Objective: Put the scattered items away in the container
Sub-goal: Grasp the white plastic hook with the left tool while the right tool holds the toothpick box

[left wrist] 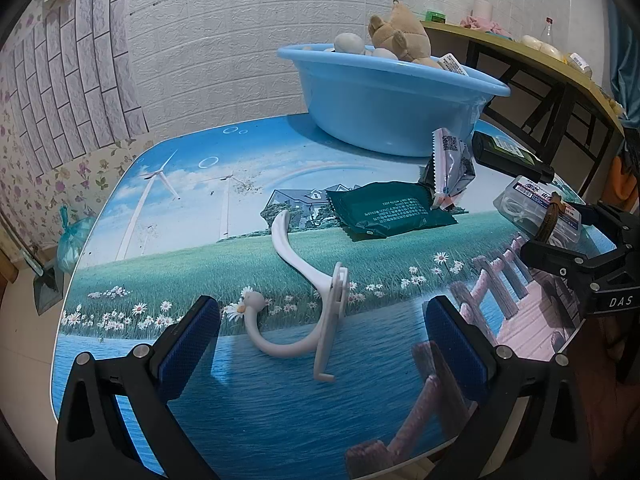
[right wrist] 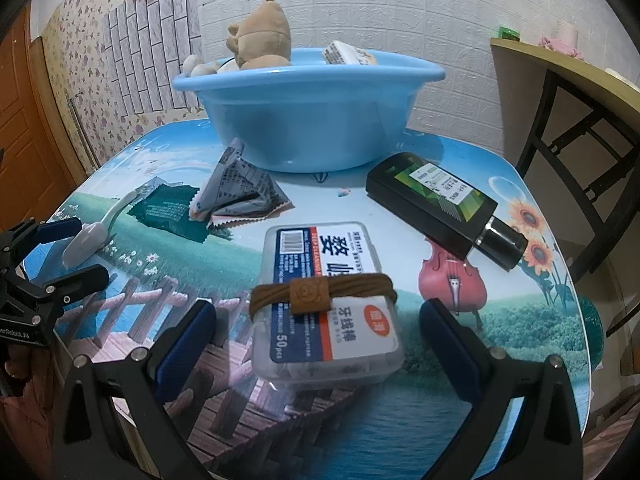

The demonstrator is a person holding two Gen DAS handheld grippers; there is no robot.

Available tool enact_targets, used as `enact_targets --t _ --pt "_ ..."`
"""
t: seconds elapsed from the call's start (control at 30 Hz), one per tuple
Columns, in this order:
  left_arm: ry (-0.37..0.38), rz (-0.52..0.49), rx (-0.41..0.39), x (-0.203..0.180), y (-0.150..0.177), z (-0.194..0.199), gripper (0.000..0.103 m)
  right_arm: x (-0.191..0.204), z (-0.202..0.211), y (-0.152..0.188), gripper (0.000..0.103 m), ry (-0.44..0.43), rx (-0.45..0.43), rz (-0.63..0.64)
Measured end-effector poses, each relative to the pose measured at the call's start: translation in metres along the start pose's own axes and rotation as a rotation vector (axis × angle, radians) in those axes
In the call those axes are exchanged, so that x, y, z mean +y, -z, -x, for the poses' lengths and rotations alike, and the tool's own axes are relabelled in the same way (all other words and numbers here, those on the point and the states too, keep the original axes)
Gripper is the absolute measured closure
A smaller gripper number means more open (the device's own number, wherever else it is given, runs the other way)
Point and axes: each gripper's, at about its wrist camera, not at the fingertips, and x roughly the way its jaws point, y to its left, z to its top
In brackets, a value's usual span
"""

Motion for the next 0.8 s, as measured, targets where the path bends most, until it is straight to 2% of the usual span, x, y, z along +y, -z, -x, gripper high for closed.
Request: enact_targets --t 0.17,0.23,0.33,0.4,0.43,0.47,0.5,0.57,0.6,0.8 --pt "-0.001 0.0 -0.002 0.0 0.0 0.0 0.0 0.0 0.0 0.0 0.0 0.001 0.0 0.0" --pt "0.001 0.001 -0.008 0.001 0.001 0.001 0.003 0.0 0.0 0.0 0.0 -0.001 0.0 0.001" --pt "-0.004 0.004 -0.022 0.001 0.0 0.004 0.019 0.0 0.001 0.001 0.0 -0.003 0.002 0.004" --pt "-0.007 0.007 -0.031 0.002 0.0 0.006 0.033 0.0 0.002 0.001 0.003 -0.008 -0.002 0.008" --pt "-0.009 0.009 -0.035 0.002 0.0 0.007 0.037 0.001 0.003 0.001 0.01 -0.013 -0.006 0.012" --pt "-0.01 0.011 -0.039 0.002 0.0 0.008 0.045 0.001 0.005 0.001 0.02 -0.018 -0.013 0.016" --pt "-0.012 0.013 -0.042 0.003 0.0 0.008 0.054 0.001 0.006 0.001 0.025 -0.02 -0.018 0.017" --pt "-0.012 0.014 -0.044 0.003 -0.001 0.009 0.053 0.001 0.008 0.001 0.042 -0.02 -0.026 0.015" --pt "-0.011 0.014 -0.044 0.003 -0.001 0.009 0.053 0.0 0.008 0.0 0.047 -0.017 -0.03 0.011" --pt "-0.013 0.012 -0.035 0.002 -0.001 0.009 0.053 -0.003 0.011 0.0 0.048 -0.025 -0.022 -0.031"
